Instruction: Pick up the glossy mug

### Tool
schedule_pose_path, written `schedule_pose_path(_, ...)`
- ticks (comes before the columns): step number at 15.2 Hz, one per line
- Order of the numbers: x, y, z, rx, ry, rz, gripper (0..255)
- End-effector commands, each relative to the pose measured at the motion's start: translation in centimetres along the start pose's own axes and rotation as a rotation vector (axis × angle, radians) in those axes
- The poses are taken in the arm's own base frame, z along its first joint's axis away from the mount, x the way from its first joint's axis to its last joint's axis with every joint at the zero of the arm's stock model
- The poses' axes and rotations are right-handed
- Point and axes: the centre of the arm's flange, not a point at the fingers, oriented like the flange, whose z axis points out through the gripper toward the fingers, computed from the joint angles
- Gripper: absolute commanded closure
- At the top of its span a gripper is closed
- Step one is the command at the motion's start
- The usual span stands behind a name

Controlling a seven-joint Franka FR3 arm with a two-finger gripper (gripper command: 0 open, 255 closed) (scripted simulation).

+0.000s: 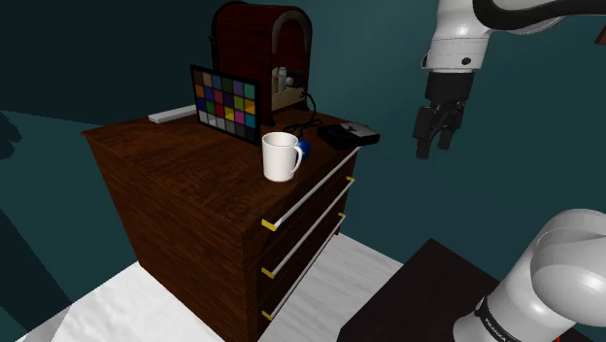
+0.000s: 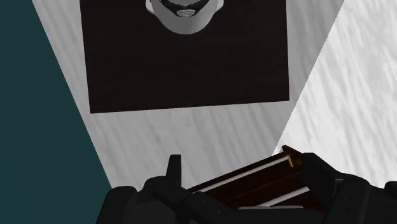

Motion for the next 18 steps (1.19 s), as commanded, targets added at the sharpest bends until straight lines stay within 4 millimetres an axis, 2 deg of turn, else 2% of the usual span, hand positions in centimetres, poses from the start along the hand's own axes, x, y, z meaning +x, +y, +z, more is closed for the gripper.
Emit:
schedule_pose_path(1, 0.0, 0.0, 0.0, 0.0, 0.0, 0.0, 0)
schedule_pose_path(18, 15.2, -16.1, -0.7, -0.041, 0.067, -0.001, 0)
